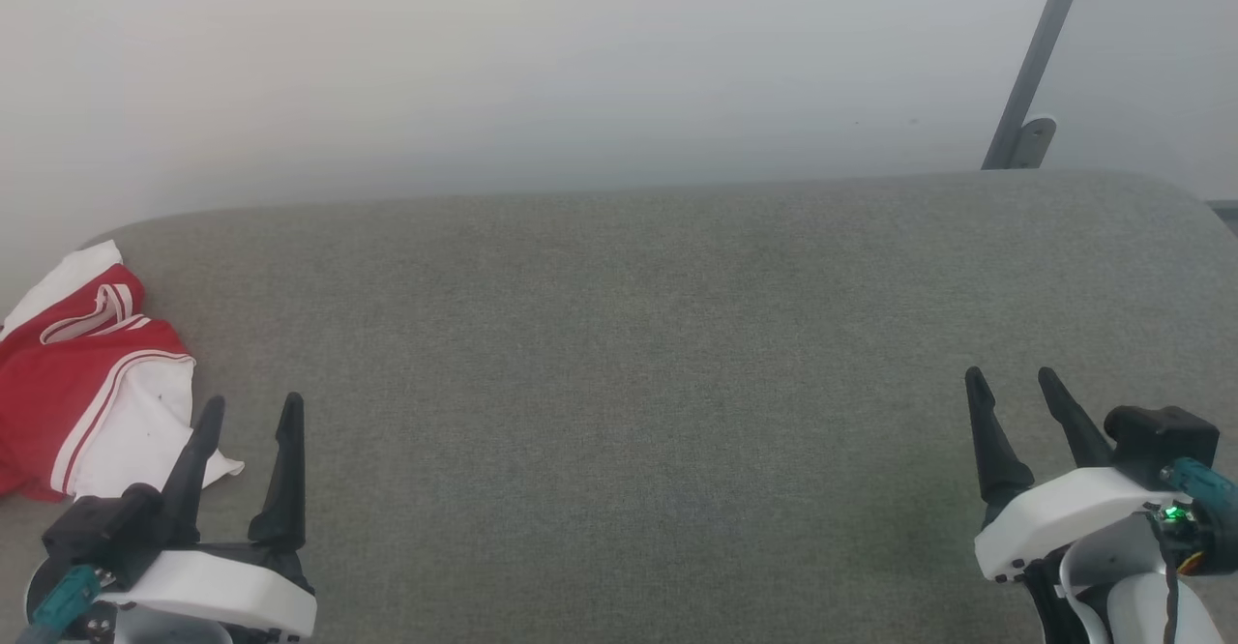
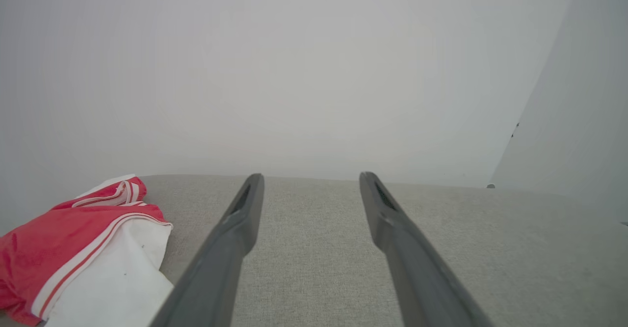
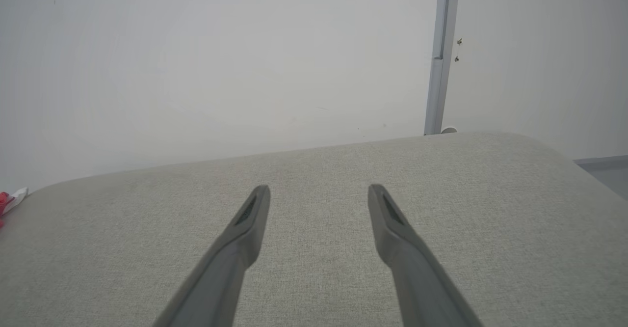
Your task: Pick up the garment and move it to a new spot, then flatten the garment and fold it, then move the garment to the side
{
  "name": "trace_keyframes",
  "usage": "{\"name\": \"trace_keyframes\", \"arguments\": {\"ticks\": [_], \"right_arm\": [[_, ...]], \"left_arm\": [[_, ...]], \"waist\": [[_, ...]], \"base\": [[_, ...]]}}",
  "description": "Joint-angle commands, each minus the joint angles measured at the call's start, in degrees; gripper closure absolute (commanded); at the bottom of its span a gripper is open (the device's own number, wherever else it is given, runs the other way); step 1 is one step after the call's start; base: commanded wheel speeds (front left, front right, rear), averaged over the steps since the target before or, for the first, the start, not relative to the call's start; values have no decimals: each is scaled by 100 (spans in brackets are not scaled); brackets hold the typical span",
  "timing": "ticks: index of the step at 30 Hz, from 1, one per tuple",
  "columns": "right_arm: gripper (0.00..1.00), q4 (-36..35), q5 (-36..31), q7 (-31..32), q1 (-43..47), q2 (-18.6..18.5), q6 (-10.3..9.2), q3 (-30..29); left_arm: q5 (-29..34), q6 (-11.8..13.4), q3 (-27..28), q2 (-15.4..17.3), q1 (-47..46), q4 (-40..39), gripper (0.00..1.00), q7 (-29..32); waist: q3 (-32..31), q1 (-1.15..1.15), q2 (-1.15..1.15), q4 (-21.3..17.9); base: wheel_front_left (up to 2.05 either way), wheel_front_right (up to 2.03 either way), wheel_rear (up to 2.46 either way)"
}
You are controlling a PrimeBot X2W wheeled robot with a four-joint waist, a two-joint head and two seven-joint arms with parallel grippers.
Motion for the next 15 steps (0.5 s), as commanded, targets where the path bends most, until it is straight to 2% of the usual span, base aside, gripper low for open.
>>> {"name": "trace_keyframes", "arguments": {"ticks": [1,15], "right_arm": [[0,-48,-132,-55,-7,-22,0,6],[0,-58,-697,-148,2,-24,0,16]], "left_arm": [[163,-36,0,49,50,-51,0,-50],[550,-70,-2,105,110,-83,0,-195]], "waist": [[-5,0,0,1],[-50,0,0,-12]], "base": [[0,0,0],[0,0,0]]}}
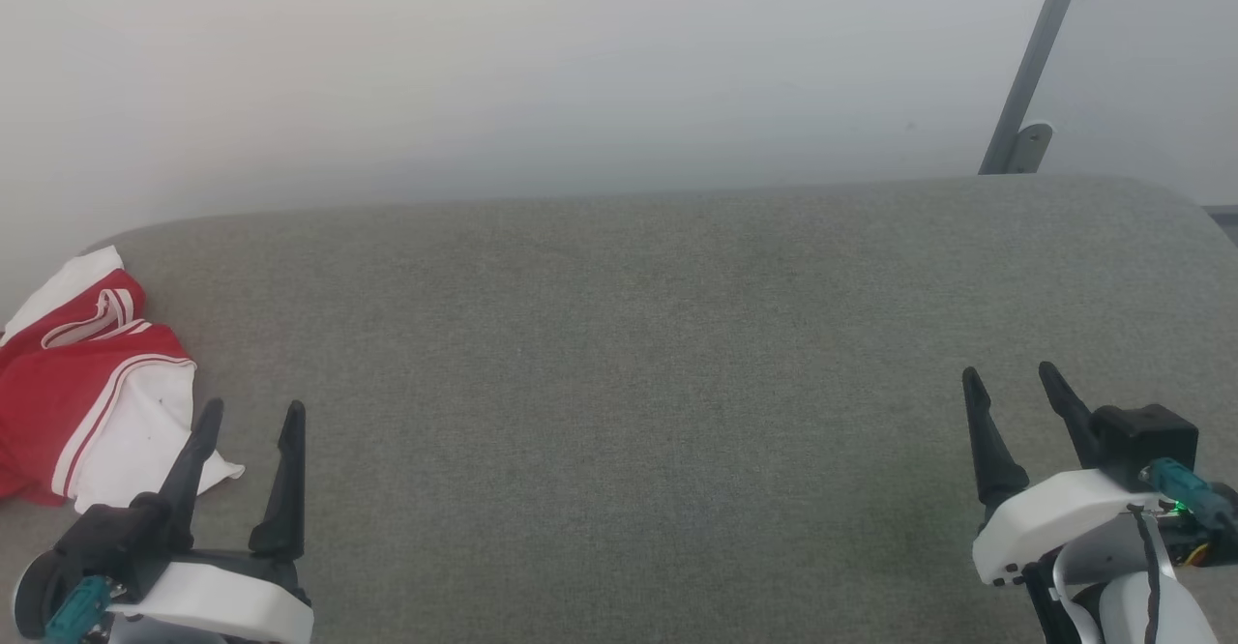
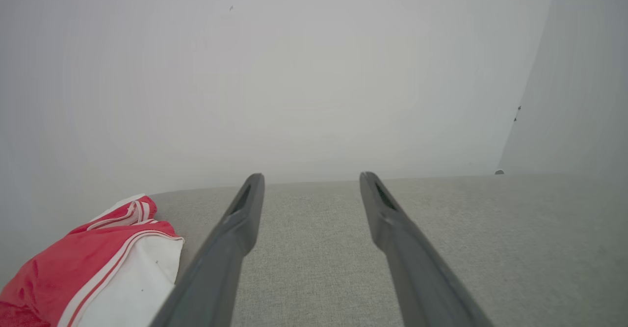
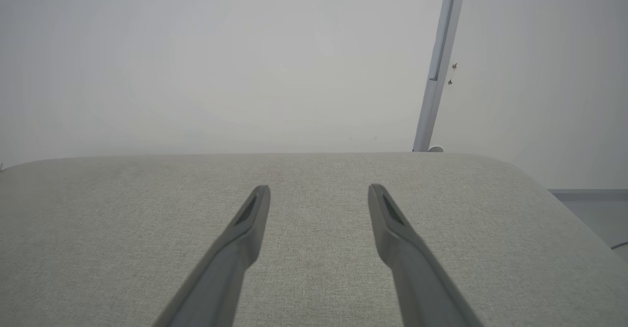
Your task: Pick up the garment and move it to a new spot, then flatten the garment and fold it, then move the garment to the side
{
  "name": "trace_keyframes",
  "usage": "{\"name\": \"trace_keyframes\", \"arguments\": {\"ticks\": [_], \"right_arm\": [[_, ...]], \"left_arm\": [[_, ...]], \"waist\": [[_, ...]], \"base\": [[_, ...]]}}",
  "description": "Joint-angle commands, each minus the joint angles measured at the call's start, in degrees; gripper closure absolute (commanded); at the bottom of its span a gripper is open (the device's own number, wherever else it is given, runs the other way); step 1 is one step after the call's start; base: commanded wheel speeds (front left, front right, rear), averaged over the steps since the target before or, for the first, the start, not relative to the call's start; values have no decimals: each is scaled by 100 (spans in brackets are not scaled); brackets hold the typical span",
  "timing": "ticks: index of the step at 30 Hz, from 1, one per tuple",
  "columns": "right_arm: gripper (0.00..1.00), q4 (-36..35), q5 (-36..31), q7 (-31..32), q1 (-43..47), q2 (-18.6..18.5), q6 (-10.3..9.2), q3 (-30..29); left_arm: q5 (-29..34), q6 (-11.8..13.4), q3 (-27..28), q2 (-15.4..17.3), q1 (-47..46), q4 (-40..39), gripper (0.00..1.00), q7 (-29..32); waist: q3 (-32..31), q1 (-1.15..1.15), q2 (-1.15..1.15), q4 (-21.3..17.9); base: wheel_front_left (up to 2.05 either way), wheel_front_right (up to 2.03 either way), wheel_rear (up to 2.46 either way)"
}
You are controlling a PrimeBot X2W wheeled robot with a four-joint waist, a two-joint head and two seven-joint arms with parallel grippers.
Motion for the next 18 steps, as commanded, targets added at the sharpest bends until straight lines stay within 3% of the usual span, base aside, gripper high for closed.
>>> {"name": "trace_keyframes", "arguments": {"ticks": [1,18], "right_arm": [[0,-25,-85,-47,-2,-21,0,-4],[0,1,-373,-122,-14,-13,0,10]], "left_arm": [[72,-24,2,28,25,-38,0,-51],[87,-44,-27,83,72,60,0,-115]], "waist": [[-2,0,0,0],[-38,0,0,2]], "base": [[0,0,0],[0,0,0]]}}
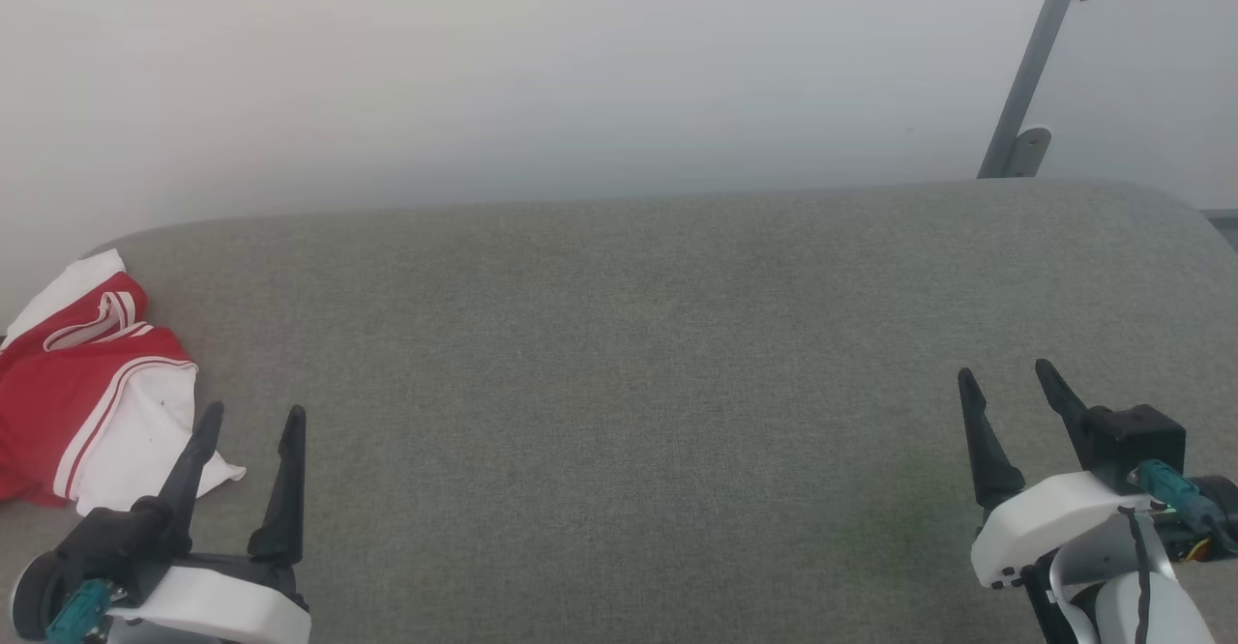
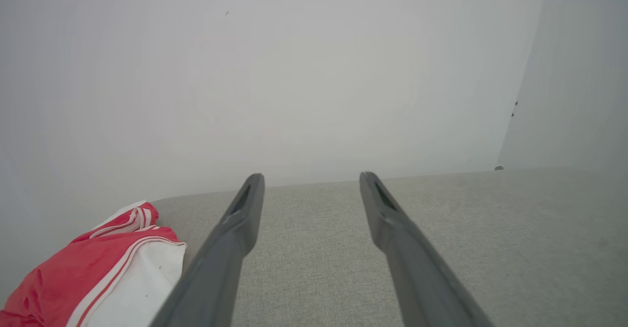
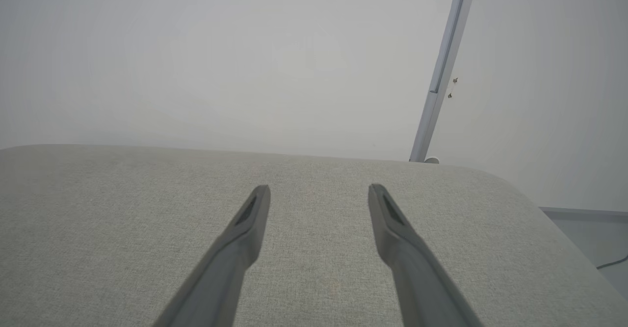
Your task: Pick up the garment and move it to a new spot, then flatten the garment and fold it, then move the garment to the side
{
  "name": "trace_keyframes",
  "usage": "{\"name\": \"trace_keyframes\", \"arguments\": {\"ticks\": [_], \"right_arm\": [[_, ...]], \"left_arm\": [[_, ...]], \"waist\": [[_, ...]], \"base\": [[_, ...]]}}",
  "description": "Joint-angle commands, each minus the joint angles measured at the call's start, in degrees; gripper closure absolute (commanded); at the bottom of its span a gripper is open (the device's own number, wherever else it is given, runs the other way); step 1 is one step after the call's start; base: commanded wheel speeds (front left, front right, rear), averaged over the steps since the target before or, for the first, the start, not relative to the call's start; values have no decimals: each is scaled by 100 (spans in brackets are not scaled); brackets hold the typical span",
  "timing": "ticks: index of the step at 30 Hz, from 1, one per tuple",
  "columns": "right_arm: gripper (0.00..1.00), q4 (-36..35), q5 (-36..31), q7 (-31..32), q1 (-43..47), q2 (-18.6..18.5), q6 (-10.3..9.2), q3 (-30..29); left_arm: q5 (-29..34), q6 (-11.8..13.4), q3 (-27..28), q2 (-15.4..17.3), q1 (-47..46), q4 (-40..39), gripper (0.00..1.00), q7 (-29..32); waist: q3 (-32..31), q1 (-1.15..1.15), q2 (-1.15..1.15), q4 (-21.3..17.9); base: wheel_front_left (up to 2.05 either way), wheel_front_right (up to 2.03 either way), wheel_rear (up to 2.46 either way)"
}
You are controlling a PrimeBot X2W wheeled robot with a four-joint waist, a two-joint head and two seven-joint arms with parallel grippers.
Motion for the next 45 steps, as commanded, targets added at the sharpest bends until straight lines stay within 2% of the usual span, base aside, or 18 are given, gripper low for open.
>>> {"name": "trace_keyframes", "arguments": {"ticks": [1,7,13,23,34,45], "right_arm": [[0,6,-3,-37,-10,2,0,-1],[0,-1,81,-48,14,24,0,56],[0,-19,144,-8,-31,-47,0,233],[0,137,262,36,-200,-154,-1,697],[0,355,480,-26,-366,-158,-1,1164],[0,522,547,-132,-483,-121,-2,1405]], "left_arm": [[-34,-20,-8,26,52,22,0,-22],[-124,-17,29,41,-6,130,0,-22],[-170,86,178,24,-78,326,0,-22],[-288,261,367,58,-110,473,0,54],[-426,403,479,107,116,183,0,266],[-481,539,478,103,319,-168,0,415]], "waist": [[-3,0,0,1],[-22,0,0,41],[-58,0,0,242],[-224,0,0,952],[-390,0,0,1805],[-395,0,0,2261]], "base": [[0,0,0],[0,0,0],[0,0,0],[0,0,0],[0,0,0],[0,0,0]]}}
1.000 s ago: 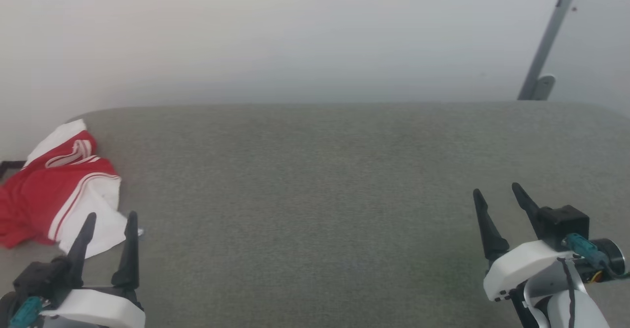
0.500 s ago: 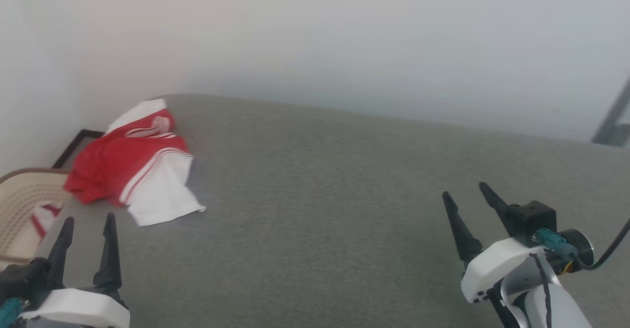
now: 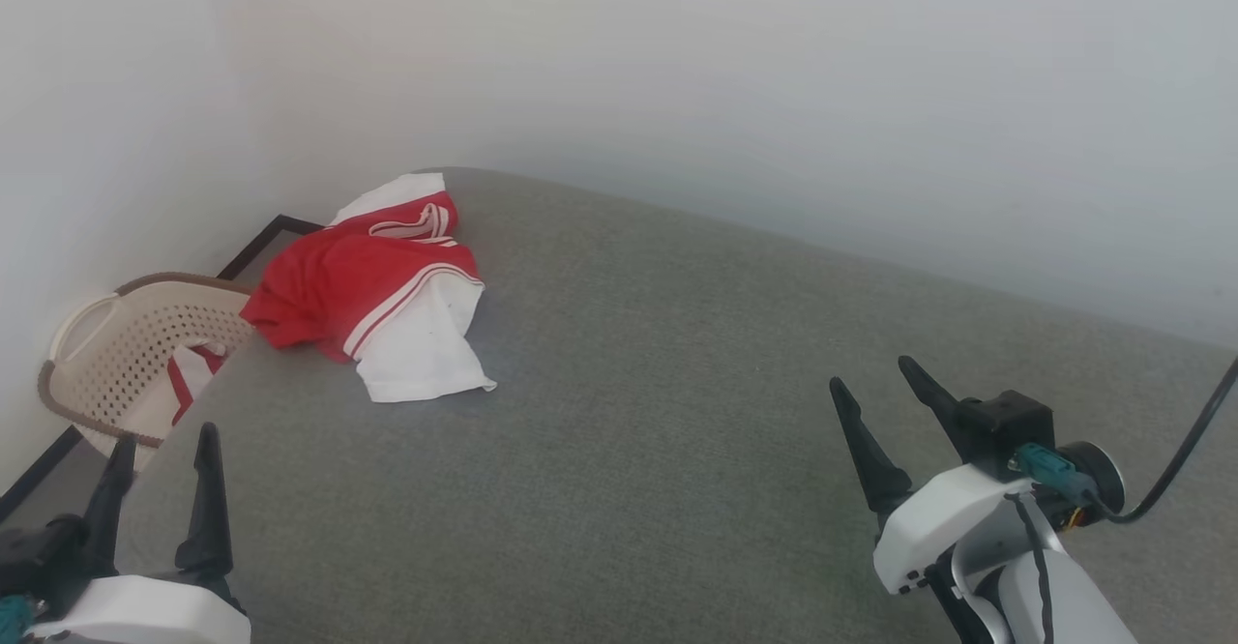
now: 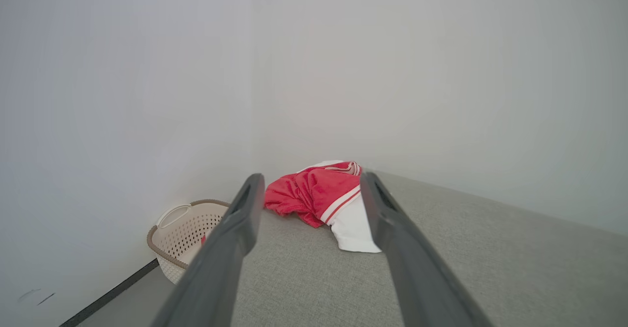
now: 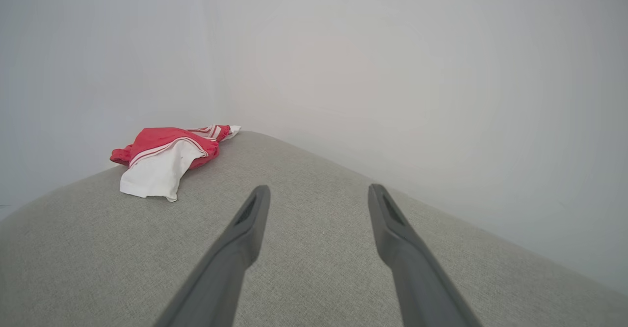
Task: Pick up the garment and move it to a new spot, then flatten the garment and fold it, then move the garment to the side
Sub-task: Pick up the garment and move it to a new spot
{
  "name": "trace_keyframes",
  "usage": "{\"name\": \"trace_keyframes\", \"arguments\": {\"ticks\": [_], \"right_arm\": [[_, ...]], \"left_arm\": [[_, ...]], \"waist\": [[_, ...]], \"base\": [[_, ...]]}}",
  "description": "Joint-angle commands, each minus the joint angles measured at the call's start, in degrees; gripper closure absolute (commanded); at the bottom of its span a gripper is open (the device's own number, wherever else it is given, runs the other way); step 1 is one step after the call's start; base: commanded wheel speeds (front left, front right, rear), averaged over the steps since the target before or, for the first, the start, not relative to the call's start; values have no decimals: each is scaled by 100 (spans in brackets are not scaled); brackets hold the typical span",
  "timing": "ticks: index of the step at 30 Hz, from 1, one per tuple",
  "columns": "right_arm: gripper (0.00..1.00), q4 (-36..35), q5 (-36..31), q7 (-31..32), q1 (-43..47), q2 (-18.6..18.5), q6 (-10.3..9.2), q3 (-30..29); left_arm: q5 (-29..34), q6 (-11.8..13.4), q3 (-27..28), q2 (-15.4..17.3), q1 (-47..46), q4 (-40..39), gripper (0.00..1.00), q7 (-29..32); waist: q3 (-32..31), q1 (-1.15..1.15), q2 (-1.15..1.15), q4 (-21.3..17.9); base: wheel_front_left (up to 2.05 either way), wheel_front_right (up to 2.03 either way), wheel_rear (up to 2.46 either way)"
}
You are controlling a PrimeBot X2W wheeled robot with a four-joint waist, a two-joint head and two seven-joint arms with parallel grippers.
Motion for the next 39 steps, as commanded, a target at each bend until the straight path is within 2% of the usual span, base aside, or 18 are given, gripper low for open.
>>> {"name": "trace_keyframes", "arguments": {"ticks": [1,4,11,21,30,39], "right_arm": [[0,19,-23,-56,-44,8,-3,1],[0,9,-33,-58,-65,4,-3,-3],[0,-71,-28,4,-187,-88,-3,35],[0,-342,-149,197,-519,-255,-2,54],[0,-811,-295,464,-935,-464,-3,32],[0,-1307,-439,730,-1320,-625,-3,17]], "left_arm": [[-81,24,13,-31,56,-45,0,11],[-199,35,58,-72,31,-45,0,57],[-487,-140,30,-2,-424,204,0,181],[-741,-343,-81,304,-1590,901,0,437],[-1074,-498,-254,703,-3006,1985,0,700],[-1569,-543,-504,1014,-4451,3625,0,1176]], "waist": [[12,0,0,33],[43,0,0,57],[232,0,0,-24],[870,0,0,-347],[1751,0,0,-737],[2701,0,0,-1054]], "base": [[0,0,0],[0,0,0],[0,0,0],[0,0,0],[0,0,0],[0,0,0]]}}
